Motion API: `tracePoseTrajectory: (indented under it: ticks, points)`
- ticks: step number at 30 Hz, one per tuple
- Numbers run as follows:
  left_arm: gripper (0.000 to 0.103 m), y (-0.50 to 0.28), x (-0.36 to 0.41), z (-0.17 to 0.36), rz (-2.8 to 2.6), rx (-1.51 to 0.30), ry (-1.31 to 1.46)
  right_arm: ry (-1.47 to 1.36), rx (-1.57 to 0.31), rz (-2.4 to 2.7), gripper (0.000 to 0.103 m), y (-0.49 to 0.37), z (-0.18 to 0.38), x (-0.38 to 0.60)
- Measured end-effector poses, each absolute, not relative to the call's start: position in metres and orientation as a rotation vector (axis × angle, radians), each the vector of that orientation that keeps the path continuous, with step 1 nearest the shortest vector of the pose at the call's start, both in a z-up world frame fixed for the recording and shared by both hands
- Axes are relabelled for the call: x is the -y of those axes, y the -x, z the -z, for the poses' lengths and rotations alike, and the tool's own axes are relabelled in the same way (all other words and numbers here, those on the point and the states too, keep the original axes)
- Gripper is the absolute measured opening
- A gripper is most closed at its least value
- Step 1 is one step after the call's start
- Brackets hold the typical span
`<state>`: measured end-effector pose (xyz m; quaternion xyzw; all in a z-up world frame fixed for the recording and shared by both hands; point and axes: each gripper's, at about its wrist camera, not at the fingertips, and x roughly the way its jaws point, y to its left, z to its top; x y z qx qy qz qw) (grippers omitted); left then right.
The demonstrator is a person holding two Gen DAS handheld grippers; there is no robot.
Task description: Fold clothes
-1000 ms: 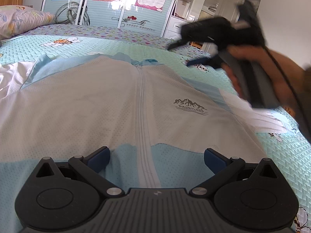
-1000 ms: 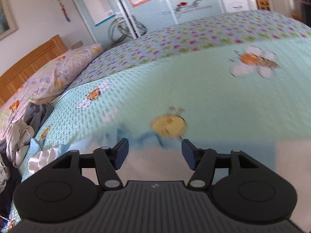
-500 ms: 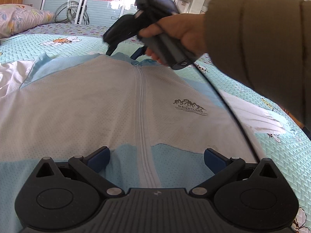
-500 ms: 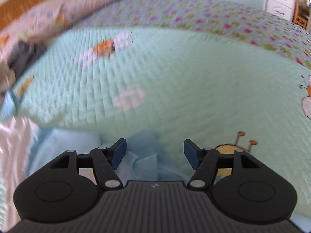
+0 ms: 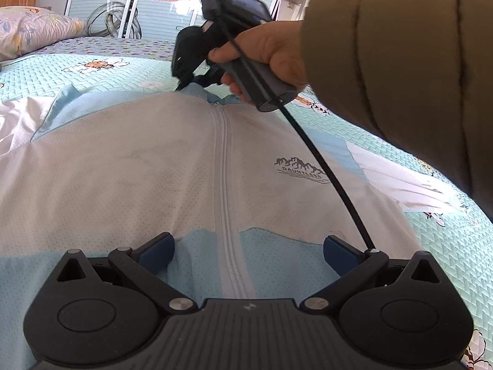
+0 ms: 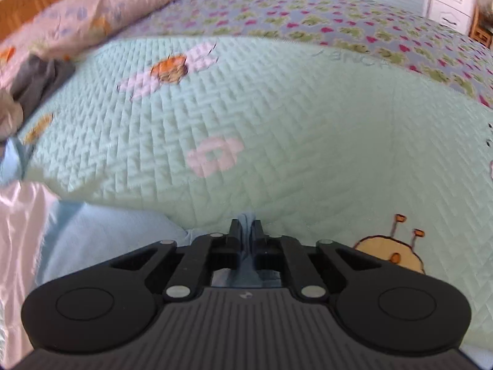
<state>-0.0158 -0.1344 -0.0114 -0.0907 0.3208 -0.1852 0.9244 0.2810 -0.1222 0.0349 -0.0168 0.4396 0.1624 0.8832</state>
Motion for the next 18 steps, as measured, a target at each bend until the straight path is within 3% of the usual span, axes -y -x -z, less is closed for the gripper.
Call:
tracePoseTrajectory:
  ticks: [7, 14, 18]
  points:
    - [0.102, 0.017, 0.135, 0.012, 0.378, -0.658, 0.182, 0.115, -0.698, -0.250, 0.006, -0.259, -0.067, 0.129]
    - [0.102, 0.015, 0.135, 0.012, 0.379, -0.657, 0.184, 0.482, -0.431, -0.167, 0.000, -0.246, -0.090, 0.099]
    - [0.102, 0.016, 0.134, 0.011, 0.383, -0.657, 0.192, 0.311, -0.478, -0.237, 0.004, -0.242, -0.098, 0.112]
